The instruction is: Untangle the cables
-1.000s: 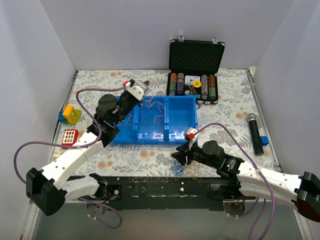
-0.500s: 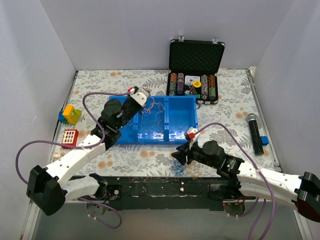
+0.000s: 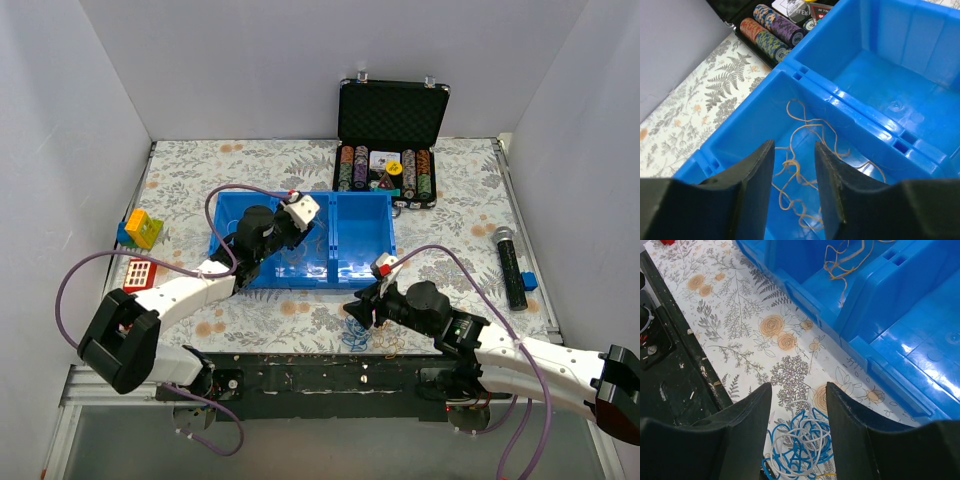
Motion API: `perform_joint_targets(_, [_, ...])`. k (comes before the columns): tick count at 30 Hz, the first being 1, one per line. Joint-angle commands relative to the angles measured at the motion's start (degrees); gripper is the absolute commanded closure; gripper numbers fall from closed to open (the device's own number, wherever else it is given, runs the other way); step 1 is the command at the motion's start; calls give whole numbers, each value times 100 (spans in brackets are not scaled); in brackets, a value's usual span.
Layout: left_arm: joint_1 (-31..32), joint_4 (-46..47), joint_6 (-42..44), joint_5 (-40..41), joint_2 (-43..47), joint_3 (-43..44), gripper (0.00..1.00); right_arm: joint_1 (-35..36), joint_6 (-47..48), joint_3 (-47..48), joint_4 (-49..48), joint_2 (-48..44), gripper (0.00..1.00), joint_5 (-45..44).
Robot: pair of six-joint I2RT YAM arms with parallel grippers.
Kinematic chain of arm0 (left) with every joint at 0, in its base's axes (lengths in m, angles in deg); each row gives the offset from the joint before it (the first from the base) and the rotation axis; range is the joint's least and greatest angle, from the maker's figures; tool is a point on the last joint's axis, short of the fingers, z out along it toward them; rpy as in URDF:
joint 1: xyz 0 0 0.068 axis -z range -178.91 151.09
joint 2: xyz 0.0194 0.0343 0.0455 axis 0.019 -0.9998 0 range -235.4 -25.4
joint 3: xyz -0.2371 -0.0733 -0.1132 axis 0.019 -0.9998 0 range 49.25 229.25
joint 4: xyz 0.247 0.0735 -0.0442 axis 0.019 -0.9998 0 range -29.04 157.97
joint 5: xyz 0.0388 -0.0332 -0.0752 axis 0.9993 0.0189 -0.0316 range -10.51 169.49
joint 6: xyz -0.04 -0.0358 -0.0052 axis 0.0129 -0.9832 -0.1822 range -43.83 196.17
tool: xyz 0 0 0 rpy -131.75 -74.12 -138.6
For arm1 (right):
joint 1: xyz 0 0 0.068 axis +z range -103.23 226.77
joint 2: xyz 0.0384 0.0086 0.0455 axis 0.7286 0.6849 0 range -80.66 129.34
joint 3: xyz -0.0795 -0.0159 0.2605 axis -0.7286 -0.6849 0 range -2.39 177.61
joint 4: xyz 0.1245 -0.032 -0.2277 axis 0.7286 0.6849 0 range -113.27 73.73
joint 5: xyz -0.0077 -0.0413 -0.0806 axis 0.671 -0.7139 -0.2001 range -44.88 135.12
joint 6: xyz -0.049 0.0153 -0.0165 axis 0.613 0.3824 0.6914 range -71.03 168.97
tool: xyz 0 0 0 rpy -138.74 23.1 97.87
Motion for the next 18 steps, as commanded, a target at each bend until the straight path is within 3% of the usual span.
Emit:
perform_joint_targets(1, [-17, 215, 118, -137, -50, 295, 54, 20, -29, 67, -89, -129, 43, -219])
perform_joint_targets(3, [-17, 259, 188, -137, -76, 392, 36, 20, -11, 93, -54, -155, 42, -263])
perform_joint_targets(4, [-17, 250, 249, -155, -85, 453, 32, 20, -11, 93, -28, -164, 42, -280])
perform_joint_targets(8, [-17, 5, 373, -321, 107, 647, 26, 20, 24, 137, 60, -243, 42, -377])
perform_joint_targets(13, [96, -1268, 635, -2120, 967, 490, 15, 20, -2, 102, 201, -454, 41, -719])
perform_joint_targets(18, [939, -2429, 883, -3133, 1523, -11, 13, 20, -151, 58, 508, -893, 43, -1115])
